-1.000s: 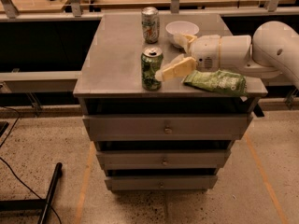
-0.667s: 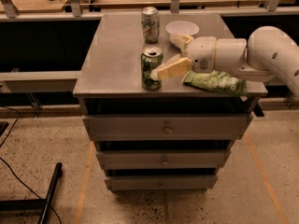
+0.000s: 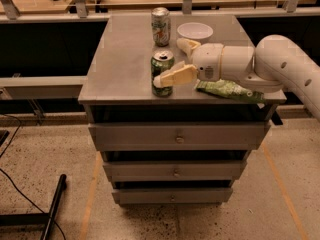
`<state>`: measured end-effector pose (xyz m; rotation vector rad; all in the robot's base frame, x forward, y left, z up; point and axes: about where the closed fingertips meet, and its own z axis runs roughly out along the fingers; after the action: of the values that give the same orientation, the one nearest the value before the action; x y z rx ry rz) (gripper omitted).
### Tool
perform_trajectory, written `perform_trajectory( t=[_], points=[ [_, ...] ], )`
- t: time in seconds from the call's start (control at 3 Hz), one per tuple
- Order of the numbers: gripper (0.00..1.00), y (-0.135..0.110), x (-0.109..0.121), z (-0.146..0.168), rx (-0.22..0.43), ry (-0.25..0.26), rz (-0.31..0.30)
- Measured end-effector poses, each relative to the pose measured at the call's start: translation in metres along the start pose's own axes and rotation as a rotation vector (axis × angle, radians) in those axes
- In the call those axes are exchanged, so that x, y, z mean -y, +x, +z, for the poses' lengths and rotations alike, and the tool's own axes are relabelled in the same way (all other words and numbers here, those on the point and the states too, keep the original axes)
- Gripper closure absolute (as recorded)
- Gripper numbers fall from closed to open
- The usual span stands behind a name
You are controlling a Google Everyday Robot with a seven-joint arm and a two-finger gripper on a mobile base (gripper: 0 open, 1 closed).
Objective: Knock green can over
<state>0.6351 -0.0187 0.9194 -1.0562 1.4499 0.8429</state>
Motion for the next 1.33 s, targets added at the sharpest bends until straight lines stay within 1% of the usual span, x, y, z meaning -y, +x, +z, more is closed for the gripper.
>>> perform_trajectory(
  t=[0.33,0.67,1.0,1.33],
  points=[
    [0.17,0.004,-0.001,0.006,-0.005,0.008,-0.001],
    [0.31,0.003,0.0,0.009,0.019,0.007,0.011],
    [0.49,-0.003,-0.002,0.009,0.062,0.001,0.029],
    [0.72,-0.011,-0.002,0.006,0.082,0.006,0.05]
  ],
)
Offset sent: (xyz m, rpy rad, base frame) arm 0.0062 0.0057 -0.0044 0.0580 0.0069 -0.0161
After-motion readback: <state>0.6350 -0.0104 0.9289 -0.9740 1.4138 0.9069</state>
